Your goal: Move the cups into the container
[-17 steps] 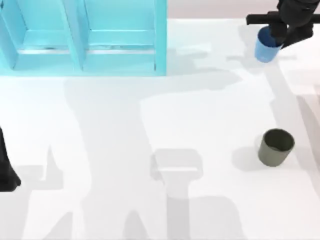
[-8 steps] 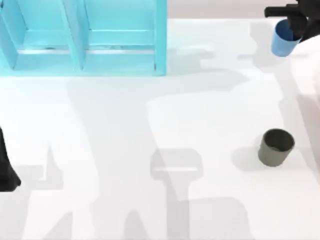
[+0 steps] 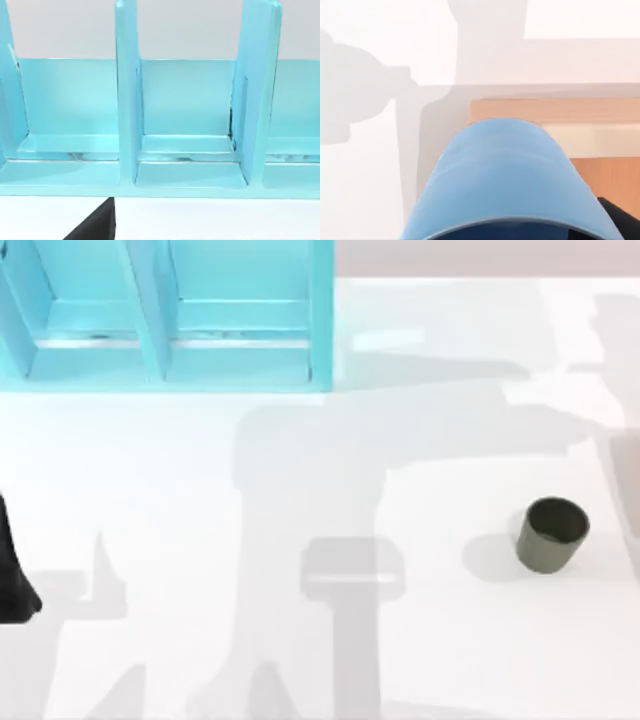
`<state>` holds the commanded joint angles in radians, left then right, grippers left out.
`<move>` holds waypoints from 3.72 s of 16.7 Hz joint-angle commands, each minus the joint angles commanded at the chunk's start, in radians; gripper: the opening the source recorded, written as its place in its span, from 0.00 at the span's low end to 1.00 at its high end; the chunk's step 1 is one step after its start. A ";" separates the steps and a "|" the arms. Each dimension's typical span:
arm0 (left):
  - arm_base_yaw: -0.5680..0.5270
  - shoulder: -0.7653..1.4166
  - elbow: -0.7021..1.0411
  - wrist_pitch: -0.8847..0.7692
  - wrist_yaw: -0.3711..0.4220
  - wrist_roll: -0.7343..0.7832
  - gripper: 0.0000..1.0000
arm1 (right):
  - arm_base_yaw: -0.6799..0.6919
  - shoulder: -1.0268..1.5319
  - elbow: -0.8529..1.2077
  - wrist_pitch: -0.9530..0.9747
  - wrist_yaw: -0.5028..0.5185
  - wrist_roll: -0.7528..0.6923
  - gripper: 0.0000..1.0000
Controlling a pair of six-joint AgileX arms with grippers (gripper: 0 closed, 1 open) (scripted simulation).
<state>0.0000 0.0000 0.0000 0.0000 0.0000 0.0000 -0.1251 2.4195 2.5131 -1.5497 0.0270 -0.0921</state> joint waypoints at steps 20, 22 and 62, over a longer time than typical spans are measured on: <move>0.000 0.000 0.000 0.000 0.000 0.000 1.00 | -0.593 -0.819 -1.100 0.154 -0.048 -0.614 0.00; 0.000 0.000 0.000 0.000 0.000 0.000 1.00 | -0.593 -0.819 -1.100 0.154 -0.048 -0.614 0.00; 0.000 0.000 0.000 0.000 0.000 0.000 1.00 | -0.564 -0.824 -1.358 0.407 -0.049 -0.582 1.00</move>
<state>0.0000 0.0000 0.0000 0.0000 0.0000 0.0000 -0.6895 1.5956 1.1556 -1.1431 -0.0216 -0.6741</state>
